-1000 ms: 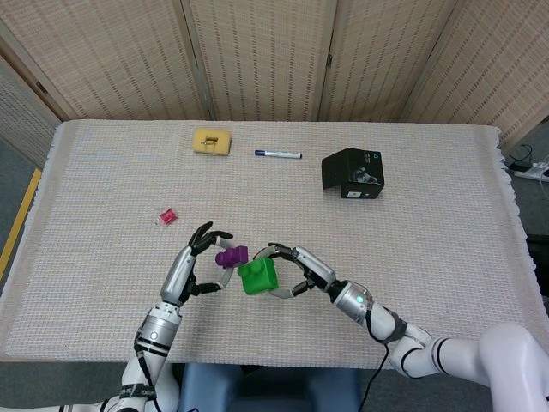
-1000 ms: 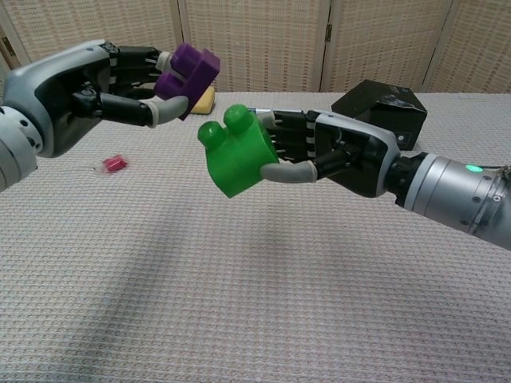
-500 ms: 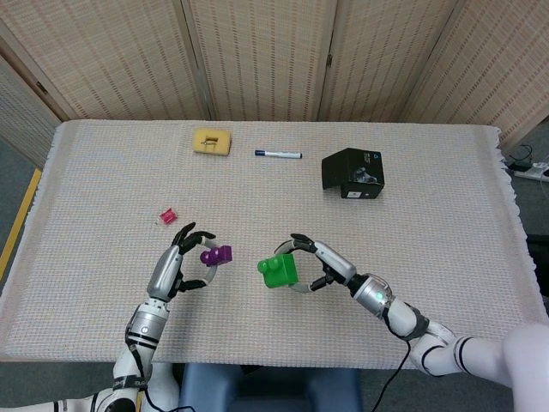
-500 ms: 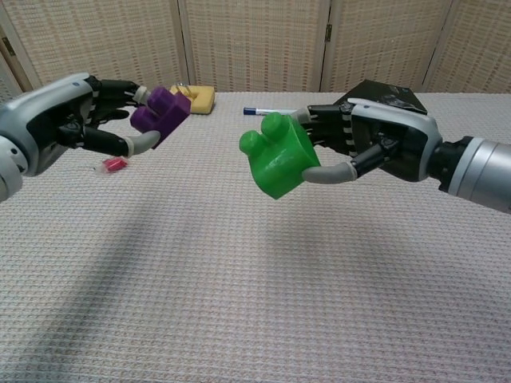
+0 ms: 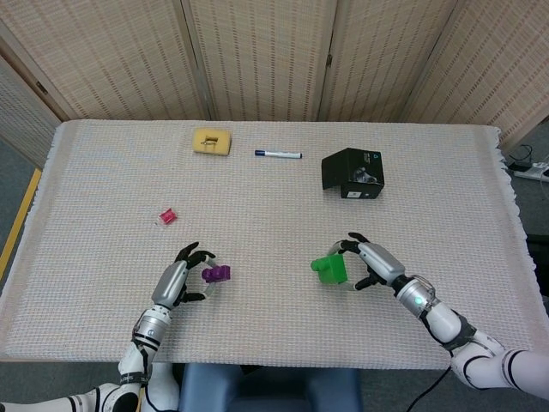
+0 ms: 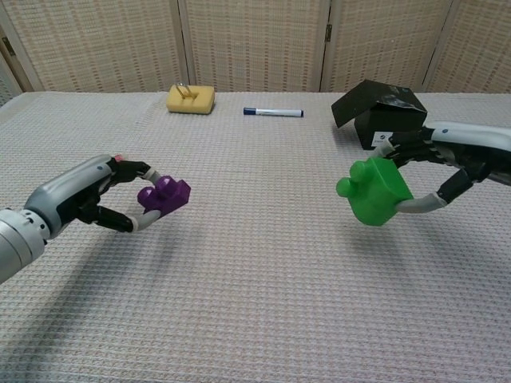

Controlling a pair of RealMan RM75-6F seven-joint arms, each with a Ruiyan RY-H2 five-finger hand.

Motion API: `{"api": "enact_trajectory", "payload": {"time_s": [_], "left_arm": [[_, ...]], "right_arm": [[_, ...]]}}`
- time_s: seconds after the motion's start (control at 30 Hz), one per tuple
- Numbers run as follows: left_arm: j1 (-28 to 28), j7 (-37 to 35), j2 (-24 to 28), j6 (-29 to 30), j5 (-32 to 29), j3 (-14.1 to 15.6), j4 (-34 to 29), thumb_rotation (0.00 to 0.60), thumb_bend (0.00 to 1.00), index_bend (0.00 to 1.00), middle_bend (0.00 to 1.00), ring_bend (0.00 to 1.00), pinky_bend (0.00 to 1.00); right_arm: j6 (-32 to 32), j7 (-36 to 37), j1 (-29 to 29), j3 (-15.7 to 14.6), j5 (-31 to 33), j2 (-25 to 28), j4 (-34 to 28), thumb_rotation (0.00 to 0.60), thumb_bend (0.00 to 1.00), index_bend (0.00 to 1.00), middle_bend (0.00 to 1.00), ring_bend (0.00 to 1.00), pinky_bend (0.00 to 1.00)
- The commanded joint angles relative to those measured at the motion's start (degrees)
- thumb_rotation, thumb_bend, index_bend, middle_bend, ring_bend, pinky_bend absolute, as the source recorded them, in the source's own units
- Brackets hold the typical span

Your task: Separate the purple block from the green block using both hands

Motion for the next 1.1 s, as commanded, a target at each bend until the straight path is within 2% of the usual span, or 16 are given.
{"api": "enact_trajectory", "payload": {"time_s": [0.03,0.43,0.63,0.7,0.73,0.77,0.8,0.83,0.87,0.9,0.97,1.1], "left_arm": [[-0.2,-1.8,-2.4,-0.6,1.7,1.0,4.2,0.6,0.56,0.81,0.31,0.05,0.0],[-0.6,-6.4,-6.4,-3.9,2.1,1.4,13.2,0.6,0.56,0.81,0.31,0.05,0.0],[-0.8,-8.6,-7.2,-4.2,2.9,1.0,15.1,0.6,0.55,0.81,0.31,0.04,0.0],[-0.9,-9.9,-7.3,-3.8,3.5,0.7,15.5,0.6,0.55,0.76,0.31,0.03,0.0],[-0.9,-10.5,-7.2,-3.8,3.7,0.7,15.5,0.6,0.55,0.73,0.31,0.02,0.0],[-0.9,-11.2,-7.0,-3.8,4.1,0.7,15.5,0.6,0.55,0.67,0.31,0.01,0.0],[-0.9,-11.6,-6.9,-3.8,4.4,0.8,15.4,0.6,0.55,0.6,0.29,0.01,0.0],[-0.9,-12.1,-6.7,-3.8,4.7,0.9,15.4,0.6,0.55,0.53,0.28,0.0,0.0],[-0.9,-12.5,-6.6,-3.7,5.0,1.0,15.4,0.6,0.54,0.48,0.26,0.0,0.0],[-0.9,-12.7,-6.5,-3.7,5.2,1.1,15.3,0.6,0.53,0.43,0.25,0.0,0.0],[-0.9,-13.0,-6.2,-3.7,5.4,1.2,15.0,0.6,0.5,0.38,0.24,0.0,0.0],[-0.7,-12.8,-5.6,-3.6,5.3,1.0,14.1,0.6,0.46,0.37,0.22,0.0,0.0]], "right_arm": [[-0.8,-0.4,-0.9,-0.1,0.4,-0.3,1.6,0.6,0.3,0.99,0.29,0.26,0.0],[-3.0,-2.2,-1.7,0.9,0.6,-1.3,3.9,0.6,0.3,0.99,0.29,0.26,0.0],[-3.9,-2.6,-1.9,1.5,0.9,-1.8,4.5,0.6,0.3,0.98,0.27,0.24,0.0],[-4.9,-2.1,-1.5,1.1,0.0,-1.3,4.4,0.6,0.3,0.86,0.21,0.19,0.0],[-5.4,-1.7,-1.3,0.8,-0.4,-1.1,4.3,0.6,0.3,0.71,0.16,0.16,0.0],[-6.5,-1.2,-0.9,0.3,-1.0,-0.6,4.2,0.6,0.3,0.49,0.09,0.11,0.0],[-7.5,-0.8,-0.4,0.0,-1.4,-0.2,4.1,0.6,0.3,0.36,0.06,0.08,0.0],[-8.1,-0.2,-0.1,-0.3,-1.9,0.1,3.9,0.6,0.3,0.18,0.02,0.04,0.0],[-8.5,0.6,0.1,-0.5,-2.3,0.3,3.9,0.6,0.3,0.08,0.0,0.02,0.0],[-8.7,0.9,0.2,-0.6,-2.6,0.5,3.9,0.6,0.3,0.01,0.0,0.01,0.0],[-8.5,2.3,0.3,-0.6,-3.1,0.8,3.6,0.6,0.3,0.0,0.0,0.0,0.0],[-8.6,5.0,0.7,-1.0,-4.1,2.0,2.7,0.6,0.3,0.0,0.0,0.0,0.0]]}}
